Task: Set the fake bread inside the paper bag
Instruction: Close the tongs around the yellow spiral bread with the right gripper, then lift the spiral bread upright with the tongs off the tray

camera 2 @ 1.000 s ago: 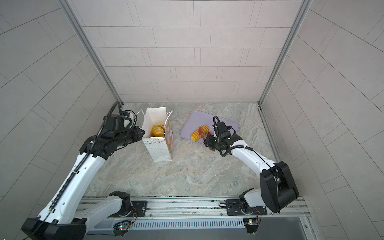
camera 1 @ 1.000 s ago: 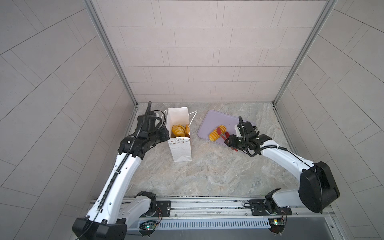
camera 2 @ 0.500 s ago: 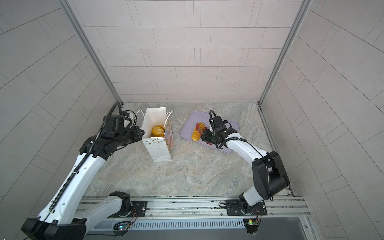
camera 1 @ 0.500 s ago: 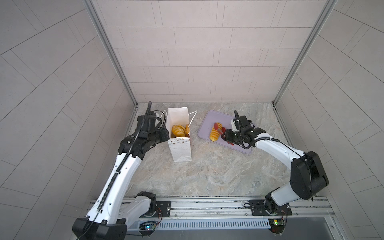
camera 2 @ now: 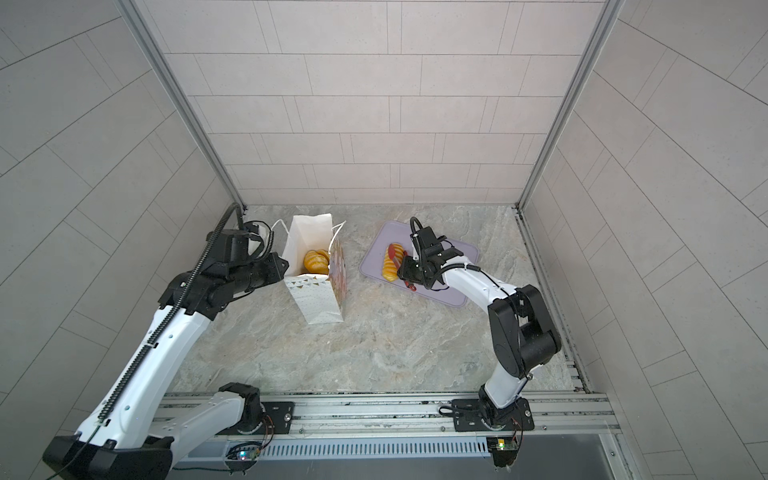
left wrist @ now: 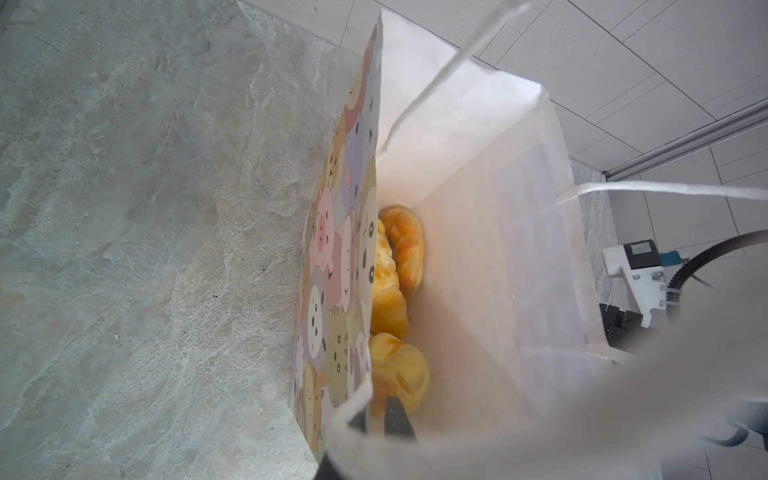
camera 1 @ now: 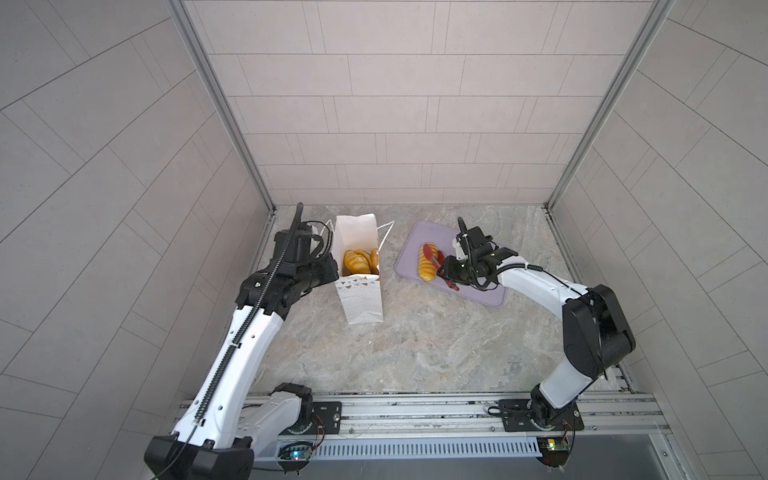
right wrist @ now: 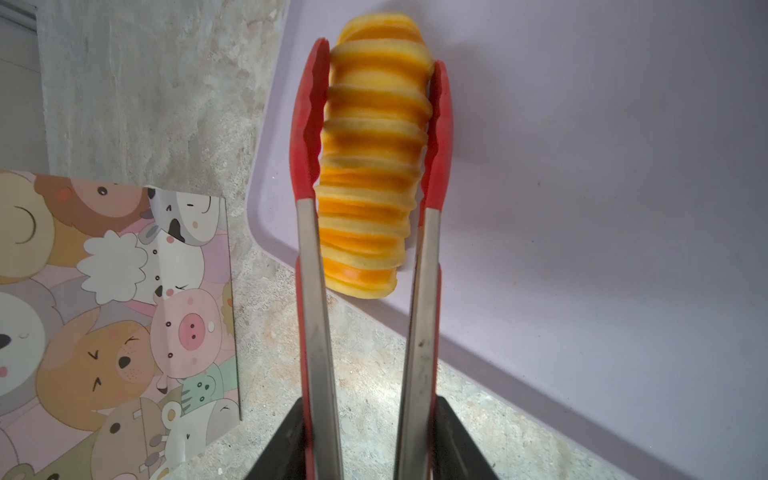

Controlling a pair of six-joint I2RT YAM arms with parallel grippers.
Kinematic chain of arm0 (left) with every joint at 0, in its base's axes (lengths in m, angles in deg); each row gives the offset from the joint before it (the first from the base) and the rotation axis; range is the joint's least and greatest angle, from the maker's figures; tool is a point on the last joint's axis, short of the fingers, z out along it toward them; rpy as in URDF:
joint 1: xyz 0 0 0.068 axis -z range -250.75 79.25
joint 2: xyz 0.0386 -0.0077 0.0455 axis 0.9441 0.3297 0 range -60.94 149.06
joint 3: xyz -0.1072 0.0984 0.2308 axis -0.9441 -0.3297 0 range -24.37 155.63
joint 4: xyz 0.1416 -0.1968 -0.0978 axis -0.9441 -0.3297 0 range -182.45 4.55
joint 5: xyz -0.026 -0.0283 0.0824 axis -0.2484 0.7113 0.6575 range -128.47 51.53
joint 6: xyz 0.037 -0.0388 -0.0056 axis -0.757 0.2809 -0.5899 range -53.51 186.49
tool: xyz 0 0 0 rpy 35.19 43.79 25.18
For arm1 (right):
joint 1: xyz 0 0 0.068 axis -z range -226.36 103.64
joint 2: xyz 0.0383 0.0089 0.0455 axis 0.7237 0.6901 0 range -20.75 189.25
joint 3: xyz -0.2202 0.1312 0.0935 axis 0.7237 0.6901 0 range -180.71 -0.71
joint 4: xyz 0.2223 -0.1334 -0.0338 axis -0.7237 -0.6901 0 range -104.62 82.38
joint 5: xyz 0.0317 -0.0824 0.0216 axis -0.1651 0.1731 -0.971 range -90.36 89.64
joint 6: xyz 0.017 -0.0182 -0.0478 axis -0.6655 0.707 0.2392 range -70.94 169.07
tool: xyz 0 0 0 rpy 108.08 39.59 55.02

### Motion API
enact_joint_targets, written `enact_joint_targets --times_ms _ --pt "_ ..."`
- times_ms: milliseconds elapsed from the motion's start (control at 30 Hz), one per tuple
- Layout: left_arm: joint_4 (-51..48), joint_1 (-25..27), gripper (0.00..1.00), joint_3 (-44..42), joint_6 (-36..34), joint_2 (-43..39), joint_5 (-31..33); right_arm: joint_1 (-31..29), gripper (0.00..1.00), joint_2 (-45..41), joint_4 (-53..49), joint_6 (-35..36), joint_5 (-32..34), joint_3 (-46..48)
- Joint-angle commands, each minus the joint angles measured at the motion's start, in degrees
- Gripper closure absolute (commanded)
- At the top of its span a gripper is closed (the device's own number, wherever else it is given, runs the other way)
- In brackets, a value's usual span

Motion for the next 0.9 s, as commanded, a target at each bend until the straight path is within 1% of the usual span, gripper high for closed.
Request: enact_joint_targets --times_ms 0,267,867 --pt "-1.0 0.2 0.85 -0.8 -1.2 -0.7 0.7 -0.3 0.59 -0.4 -0.2 0.0 0.4 -0.9" --pt "-1.3 0.1 0.85 -0.4 -1.3 -0.9 0.8 -0.3 0.64 -1.7 -0.4 0.0 1.0 -0.9" --pt "-1.3 0.2 0.84 0.5 -0.9 -0.5 0.2 0.7 0.68 -7.0 -2.3 0.7 2.0 -1.5"
